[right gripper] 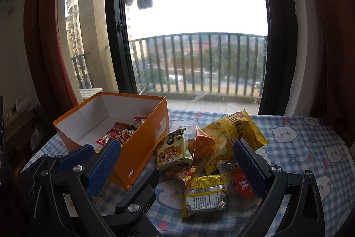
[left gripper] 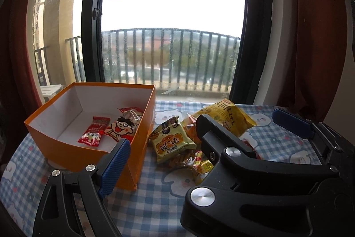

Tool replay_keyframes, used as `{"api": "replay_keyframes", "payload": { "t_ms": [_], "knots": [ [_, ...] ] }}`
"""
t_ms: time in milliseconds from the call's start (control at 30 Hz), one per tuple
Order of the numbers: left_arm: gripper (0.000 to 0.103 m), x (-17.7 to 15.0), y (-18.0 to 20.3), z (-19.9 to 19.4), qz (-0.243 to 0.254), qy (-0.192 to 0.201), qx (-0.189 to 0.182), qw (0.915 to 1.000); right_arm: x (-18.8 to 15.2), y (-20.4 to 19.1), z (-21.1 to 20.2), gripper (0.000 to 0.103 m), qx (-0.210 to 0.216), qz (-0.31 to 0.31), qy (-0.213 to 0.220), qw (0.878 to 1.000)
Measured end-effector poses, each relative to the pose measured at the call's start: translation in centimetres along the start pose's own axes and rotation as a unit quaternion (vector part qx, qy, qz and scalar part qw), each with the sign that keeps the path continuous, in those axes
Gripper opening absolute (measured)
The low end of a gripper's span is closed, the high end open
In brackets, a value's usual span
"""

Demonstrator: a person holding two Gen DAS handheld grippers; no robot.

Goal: Organize snacks
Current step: 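Withdraw both tools from the box toward the remaining snacks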

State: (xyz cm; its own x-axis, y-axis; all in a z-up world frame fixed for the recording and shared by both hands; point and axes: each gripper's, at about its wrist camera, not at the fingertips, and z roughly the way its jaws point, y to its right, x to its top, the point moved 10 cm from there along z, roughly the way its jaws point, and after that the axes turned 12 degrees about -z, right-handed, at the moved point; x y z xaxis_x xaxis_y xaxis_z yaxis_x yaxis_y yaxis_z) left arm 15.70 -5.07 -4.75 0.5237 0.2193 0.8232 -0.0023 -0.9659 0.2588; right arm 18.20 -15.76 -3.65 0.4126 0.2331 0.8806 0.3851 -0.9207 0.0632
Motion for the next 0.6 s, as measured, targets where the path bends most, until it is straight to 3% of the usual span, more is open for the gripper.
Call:
{"api": "replay_keyframes", "payload": {
  "t_ms": [600],
  "knots": [
    [0.091, -3.8, 5.5, 1.1, 0.030, -0.014, -0.035, 0.9989, -4.6, 5.4, -2.2, 0.102, -0.036, 0.013, -0.010, 0.999]
  ]
}}
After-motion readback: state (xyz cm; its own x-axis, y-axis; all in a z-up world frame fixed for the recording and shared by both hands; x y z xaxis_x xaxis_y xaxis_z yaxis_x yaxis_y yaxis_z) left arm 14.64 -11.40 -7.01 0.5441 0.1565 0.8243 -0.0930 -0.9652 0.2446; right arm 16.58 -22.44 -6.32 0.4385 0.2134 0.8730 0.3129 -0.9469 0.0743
